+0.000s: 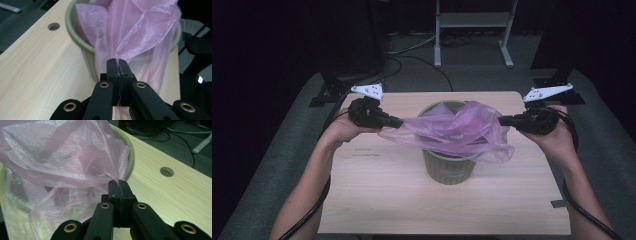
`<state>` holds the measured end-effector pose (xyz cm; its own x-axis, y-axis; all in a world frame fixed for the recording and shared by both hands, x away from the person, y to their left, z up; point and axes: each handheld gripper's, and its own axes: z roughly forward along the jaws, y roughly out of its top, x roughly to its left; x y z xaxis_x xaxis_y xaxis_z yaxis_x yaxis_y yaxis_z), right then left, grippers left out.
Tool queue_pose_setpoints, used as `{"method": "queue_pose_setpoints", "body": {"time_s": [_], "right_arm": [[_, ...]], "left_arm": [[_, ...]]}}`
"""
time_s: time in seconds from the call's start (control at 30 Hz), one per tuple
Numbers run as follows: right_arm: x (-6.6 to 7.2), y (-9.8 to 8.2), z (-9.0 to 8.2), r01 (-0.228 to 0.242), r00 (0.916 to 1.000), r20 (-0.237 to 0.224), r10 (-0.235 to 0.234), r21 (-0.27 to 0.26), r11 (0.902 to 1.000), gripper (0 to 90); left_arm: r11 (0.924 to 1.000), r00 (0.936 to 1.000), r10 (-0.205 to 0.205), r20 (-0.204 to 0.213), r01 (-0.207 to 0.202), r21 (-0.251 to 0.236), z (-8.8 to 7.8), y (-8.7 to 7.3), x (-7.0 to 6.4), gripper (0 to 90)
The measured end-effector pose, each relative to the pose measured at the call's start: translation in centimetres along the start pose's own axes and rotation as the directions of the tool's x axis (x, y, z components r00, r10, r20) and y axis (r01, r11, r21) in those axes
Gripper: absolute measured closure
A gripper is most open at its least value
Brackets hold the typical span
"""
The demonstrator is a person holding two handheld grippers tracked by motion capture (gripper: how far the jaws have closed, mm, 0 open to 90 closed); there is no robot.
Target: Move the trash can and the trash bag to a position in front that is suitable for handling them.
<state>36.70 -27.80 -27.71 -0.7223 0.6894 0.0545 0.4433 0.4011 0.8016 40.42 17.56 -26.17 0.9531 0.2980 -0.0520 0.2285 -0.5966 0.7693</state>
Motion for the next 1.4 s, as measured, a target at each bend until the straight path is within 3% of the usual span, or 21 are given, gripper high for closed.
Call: {"method": "queue_pose_setpoints", "body": {"time_s": [0.23, 0.4, 0.63, 0.9, 1.4], "right_arm": [[-1.3, -0.9, 1.2, -0.070, 0.9968, 0.041, 0.069, 0.029, 0.9971, 90.0], [-1.5, -1.7, 1.9, -0.092, 0.9957, 0.015, 0.092, 0.038, 0.9950, 90.0], [-0.7, -1.9, 3.3, -0.064, 0.9972, -0.035, 0.066, 0.054, 0.9965, 90.0], [0.3, -1.8, 3.6, -0.021, 0.9968, -0.075, 0.025, 0.057, 0.9981, 90.0], [2.4, -1.5, 4.1, 0.056, 0.9862, -0.160, -0.043, 0.075, 0.9956, 90.0]], "left_arm": [[0.9986, 0.9982, -0.050, -0.031, 0.051, 0.014, 0.9, -0.7, 1.5, 89.8], [0.9965, 0.9967, -0.075, -0.031, 0.076, 0.034, 1.4, -1.6, 2.1, 89.8], [0.9970, 0.9984, -0.055, -0.009, 0.056, 0.053, 2.5, -1.3, 1.6, 89.7], [0.9979, 0.9992, -0.037, 0.015, 0.036, 0.053, 3.4, -1.1, 1.0, 89.6], [0.9964, 0.9979, -0.065, -0.007, 0.065, 0.053, 1.9, -2.8, 1.6, 89.6]]}}
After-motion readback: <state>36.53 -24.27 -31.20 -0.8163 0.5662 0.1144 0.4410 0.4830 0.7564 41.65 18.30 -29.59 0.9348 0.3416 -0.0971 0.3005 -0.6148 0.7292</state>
